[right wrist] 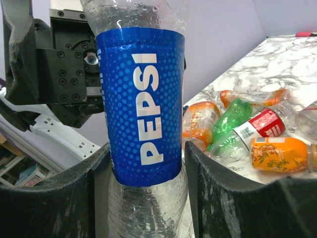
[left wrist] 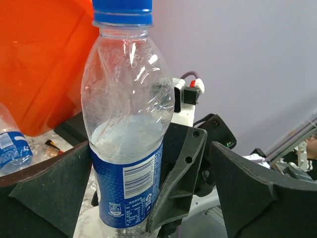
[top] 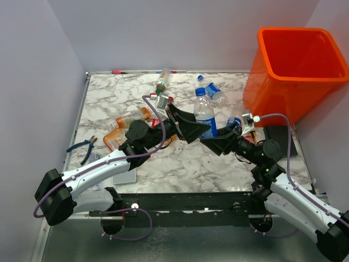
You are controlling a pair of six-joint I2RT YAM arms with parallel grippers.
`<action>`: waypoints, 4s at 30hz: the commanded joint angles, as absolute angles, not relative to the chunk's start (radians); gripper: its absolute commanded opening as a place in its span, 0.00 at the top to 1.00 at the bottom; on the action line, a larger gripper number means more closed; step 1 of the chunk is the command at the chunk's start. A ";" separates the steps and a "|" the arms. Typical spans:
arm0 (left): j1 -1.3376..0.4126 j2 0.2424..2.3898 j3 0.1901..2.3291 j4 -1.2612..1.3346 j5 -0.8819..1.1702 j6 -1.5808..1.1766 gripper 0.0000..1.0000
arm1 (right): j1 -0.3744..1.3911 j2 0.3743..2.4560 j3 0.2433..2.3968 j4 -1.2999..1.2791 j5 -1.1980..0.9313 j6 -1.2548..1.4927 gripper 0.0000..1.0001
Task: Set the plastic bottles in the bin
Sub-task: Pick up the plastic bottle at the center of the board, then place the plastic bottle in the trash bin.
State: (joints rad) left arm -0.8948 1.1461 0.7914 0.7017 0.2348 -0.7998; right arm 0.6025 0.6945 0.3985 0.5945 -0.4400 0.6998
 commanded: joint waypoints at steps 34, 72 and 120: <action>-0.886 0.882 0.806 0.219 0.090 -0.245 0.78 | 0.620 0.656 0.982 -0.351 -0.212 0.459 0.00; -0.888 0.910 0.850 0.025 0.381 -0.222 0.80 | 0.797 1.111 1.278 -0.254 -0.407 0.400 0.49; -0.886 0.525 0.515 0.080 -0.392 -0.140 0.01 | 0.059 1.911 2.195 0.036 0.670 0.067 0.35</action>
State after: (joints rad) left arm -0.8856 0.5106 0.4877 0.1013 -0.3862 -0.1341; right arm 0.0715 1.8954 2.1635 0.1387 0.7971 -0.0391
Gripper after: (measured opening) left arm 0.990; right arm 0.403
